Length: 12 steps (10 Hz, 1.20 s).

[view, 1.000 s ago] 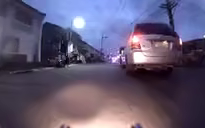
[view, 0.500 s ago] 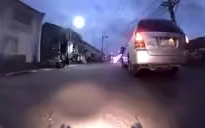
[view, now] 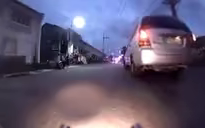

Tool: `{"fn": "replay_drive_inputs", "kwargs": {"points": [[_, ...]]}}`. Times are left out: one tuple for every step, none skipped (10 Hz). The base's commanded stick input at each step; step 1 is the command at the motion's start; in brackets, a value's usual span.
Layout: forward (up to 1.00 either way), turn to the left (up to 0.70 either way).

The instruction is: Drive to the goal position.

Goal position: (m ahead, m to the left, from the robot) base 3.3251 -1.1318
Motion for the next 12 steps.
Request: {"fn": "replay_drive_inputs", "kwargs": {"points": [[0.5, 0.44], [0.5, 0.45], [0.5, 0.37], [0.5, 0.3], [0.5, 0.23], [0.5, 0.16], [0.5, 0.09], [0.5, 0.02], [0.5, 0.0], [0.5, 0.0], [0.5, 0.0], [0.5, 0.0]]}}
